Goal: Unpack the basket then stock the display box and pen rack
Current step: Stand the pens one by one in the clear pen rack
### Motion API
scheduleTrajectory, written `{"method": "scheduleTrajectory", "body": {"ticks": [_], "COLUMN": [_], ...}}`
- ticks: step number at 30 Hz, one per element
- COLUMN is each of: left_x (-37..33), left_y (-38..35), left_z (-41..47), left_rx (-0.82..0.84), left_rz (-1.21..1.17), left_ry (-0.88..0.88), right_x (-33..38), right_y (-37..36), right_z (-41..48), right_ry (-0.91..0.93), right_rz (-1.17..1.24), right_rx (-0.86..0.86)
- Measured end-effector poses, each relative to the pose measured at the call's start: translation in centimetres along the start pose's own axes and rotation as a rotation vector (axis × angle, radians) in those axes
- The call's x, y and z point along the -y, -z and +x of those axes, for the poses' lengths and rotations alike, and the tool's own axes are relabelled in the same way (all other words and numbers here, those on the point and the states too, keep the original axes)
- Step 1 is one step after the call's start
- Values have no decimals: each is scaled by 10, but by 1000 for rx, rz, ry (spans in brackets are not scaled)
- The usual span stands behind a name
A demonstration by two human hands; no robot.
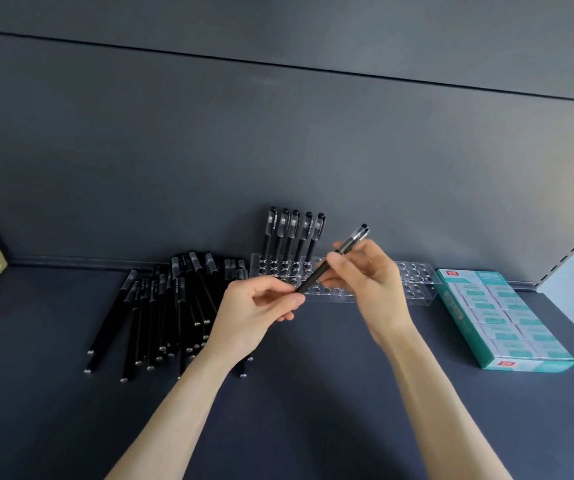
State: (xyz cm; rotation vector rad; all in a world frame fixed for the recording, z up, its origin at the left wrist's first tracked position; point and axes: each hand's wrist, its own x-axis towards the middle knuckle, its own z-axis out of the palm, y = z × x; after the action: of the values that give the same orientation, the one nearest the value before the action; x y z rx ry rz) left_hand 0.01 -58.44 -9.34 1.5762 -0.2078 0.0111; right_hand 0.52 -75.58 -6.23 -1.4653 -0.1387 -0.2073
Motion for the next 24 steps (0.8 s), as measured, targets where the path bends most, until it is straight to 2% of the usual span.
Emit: {"method": "scheduleTrajectory", "body": {"ticks": [4, 7, 9, 13, 17, 24], "left_x": [4, 8, 10, 13, 15, 15], "left_y": [0, 4, 10, 18, 23, 23], "left_z": [2, 8, 17, 33, 39, 42], "left_rx": [-45, -225, -314, -240, -204, -220], "left_rz": [149, 451, 659, 909, 959, 900], "left_ry": [-42, -153, -158, -36, -61, -77], "right_x": [1, 3, 7, 7, -4, -24], "right_y": [4, 10, 14, 16, 16, 12], "right_z": [8, 17, 25, 44, 54, 59], "right_ry": [87, 202, 282, 370, 414, 421], "right_rz": [-15, -155, -261, -418, -523, -638], "right_rx": [-115, -225, -287, -321, -280, -203]}}
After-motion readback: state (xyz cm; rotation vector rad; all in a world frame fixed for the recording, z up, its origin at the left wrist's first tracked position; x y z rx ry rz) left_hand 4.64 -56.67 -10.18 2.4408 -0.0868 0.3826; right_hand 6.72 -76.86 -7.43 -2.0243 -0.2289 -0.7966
